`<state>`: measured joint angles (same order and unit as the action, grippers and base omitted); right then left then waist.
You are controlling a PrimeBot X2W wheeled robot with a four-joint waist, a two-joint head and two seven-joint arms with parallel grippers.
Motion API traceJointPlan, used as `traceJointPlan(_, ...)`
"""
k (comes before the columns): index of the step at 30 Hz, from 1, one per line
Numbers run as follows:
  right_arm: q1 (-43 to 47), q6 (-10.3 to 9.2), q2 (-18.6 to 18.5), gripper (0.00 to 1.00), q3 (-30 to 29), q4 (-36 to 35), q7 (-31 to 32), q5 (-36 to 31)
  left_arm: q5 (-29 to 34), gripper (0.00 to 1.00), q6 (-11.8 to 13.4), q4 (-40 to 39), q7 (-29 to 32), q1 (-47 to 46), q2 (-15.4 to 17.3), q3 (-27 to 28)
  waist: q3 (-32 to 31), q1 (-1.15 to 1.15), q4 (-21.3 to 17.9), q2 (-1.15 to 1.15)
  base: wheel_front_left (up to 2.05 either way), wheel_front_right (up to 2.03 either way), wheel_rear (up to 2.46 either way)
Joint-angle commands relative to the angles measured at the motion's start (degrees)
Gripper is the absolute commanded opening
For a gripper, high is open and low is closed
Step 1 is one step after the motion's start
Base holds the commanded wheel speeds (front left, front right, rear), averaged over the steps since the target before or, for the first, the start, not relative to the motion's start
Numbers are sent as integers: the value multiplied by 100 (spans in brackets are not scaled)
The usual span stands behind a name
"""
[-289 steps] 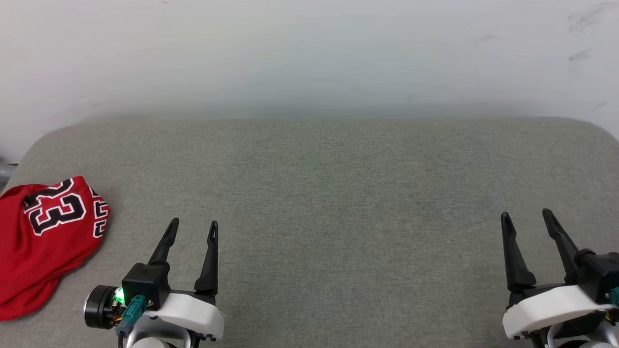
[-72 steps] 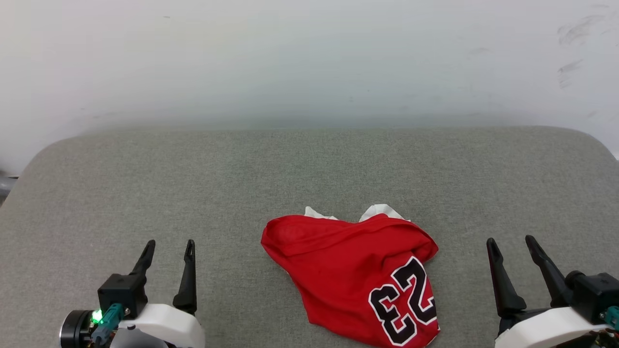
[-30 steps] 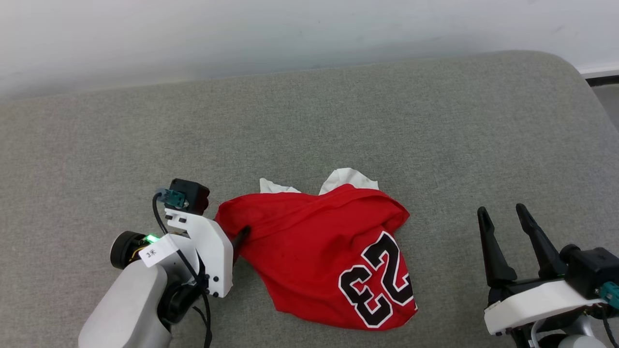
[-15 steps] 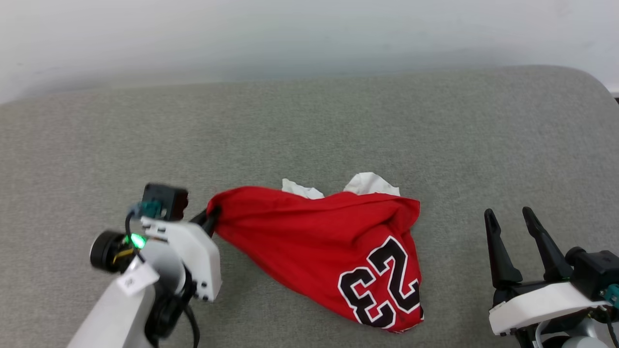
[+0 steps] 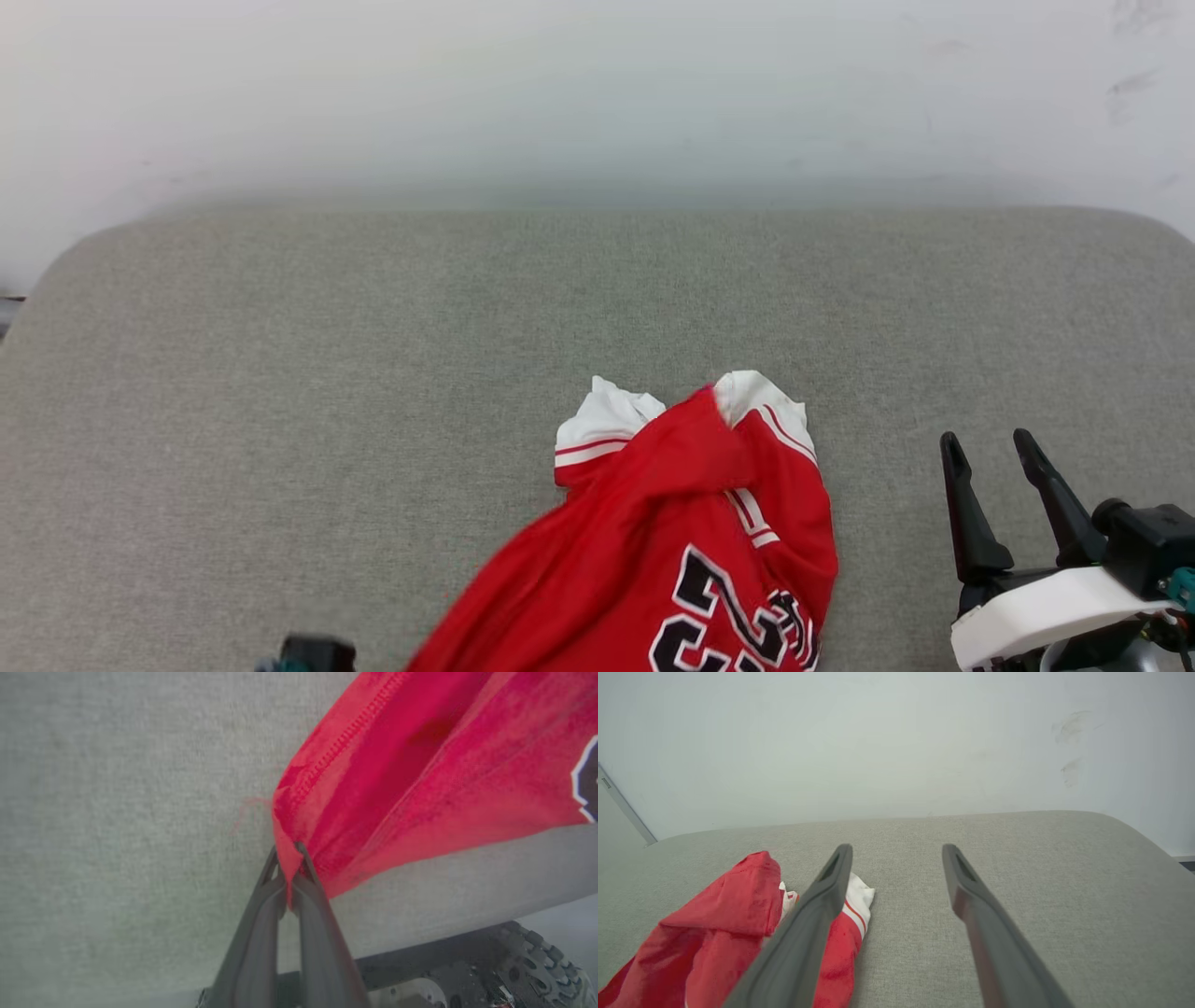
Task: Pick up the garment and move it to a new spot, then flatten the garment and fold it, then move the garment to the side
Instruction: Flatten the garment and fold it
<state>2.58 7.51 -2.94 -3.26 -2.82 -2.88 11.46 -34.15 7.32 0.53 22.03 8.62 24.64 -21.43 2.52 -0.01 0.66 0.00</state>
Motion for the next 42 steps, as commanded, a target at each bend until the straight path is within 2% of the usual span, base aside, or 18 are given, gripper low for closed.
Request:
traceJointPlan(1, 57, -4, 8, 100, -7, -27, 30, -40, -41, 0, 40, 50, 39, 166, 0, -8, -81, 1, 31, 0, 0, 0, 0)
traceJointPlan(6, 197, -4, 9, 100, -2, -69, 87, -41, -301, 0, 187, 227, 229, 735, -110, -68, -274, 1, 46, 0, 0, 0, 0)
traceJointPlan(14, 344, -4, 9, 100, -42, -148, 159, -3, -609, 0, 169, 636, 345, 1122, -280, -126, -412, 1, -20, 0, 0, 0, 0)
traceJointPlan(15, 350, -4, 9, 100, -53, -157, 166, 1, -605, 11, 169, 673, 288, 1090, -293, -108, -422, 1, -24, 0, 0, 0, 0)
traceJointPlan(16, 350, -4, 9, 100, -66, -169, 167, -3, -600, 78, 189, 718, 255, 1046, -318, -104, -430, 1, -29, 0, 0, 0, 0)
traceJointPlan(17, 349, -4, 9, 100, -73, -179, 167, -3, -579, 100, 197, 730, 208, 986, -346, -104, -438, 1, -34, 0, 0, 0, 0)
traceJointPlan(32, 322, -4, 9, 100, -171, -302, 242, -54, 217, 100, 355, 142, -1342, -5, -431, 157, -465, 1, -68, 0, 0, 0, 0)
traceJointPlan(36, 290, -4, 9, 100, -180, -335, 250, -58, 437, 100, 243, -26, -1537, -471, -502, 13, -407, 1, -78, 0, 0, 0, 0)
traceJointPlan(42, 248, -4, 9, 100, -183, -361, 255, -37, 510, 100, -183, 45, -1323, -1386, -683, -357, -259, 1, -137, 0, 0, 0, 0)
